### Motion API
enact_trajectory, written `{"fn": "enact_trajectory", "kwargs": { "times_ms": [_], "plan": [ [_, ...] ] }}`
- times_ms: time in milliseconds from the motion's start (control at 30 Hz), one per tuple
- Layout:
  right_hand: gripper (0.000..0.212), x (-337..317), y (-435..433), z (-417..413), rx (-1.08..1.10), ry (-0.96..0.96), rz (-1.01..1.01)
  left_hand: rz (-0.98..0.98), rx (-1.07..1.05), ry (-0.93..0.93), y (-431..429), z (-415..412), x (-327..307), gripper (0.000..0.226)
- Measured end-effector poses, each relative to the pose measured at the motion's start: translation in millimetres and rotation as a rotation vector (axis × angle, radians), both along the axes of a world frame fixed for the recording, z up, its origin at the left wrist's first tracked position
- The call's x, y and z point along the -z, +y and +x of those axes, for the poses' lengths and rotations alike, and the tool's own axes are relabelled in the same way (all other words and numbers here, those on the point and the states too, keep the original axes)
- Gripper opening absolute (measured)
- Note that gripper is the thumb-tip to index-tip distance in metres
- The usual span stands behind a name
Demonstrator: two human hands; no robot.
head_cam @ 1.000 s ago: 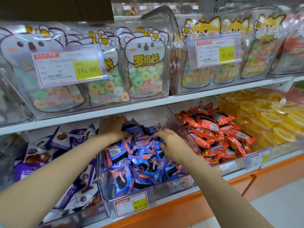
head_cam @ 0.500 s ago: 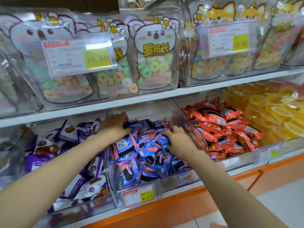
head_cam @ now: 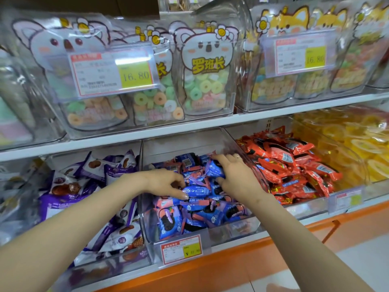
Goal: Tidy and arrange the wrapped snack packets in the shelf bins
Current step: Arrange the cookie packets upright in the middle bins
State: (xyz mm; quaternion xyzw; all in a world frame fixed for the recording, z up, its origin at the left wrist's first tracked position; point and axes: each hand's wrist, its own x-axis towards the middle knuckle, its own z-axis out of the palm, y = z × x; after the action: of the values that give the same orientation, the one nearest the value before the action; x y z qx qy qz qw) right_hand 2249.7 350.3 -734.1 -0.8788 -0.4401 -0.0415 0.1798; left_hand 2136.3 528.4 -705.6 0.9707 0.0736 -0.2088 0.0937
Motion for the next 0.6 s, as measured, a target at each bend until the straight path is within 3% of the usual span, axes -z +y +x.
{"fn": "enact_trajectory", "kwargs": {
  "times_ms": [100, 333, 467, 600],
  "plan": [
    [0.059, -3.0, -1.3, -3.3, 0.0, 0.011, 0.041, 0.027, 0.029, 0.071, -9.1, -3.8, -1.9, 0.053],
    [0.057, -1.9, -3.9, -0.3, 0.04, 0.001, 0.04, 0.123, 0.087, 0.009, -26.3, -30.7, -9.5, 0.049],
    [0.061, 2.6, -4.2, 4.4, -0.032, 0.03, -0.029, 0.218, 0.104, -0.224, -28.2, -57.3, -10.1, 0.045],
    [0.063, 12.8, -4.5, 11.2, -0.141, 0.194, -0.285, 0.305, 0.096, -0.502, -24.1, -90.8, -2.8, 0.04]
  ]
}}
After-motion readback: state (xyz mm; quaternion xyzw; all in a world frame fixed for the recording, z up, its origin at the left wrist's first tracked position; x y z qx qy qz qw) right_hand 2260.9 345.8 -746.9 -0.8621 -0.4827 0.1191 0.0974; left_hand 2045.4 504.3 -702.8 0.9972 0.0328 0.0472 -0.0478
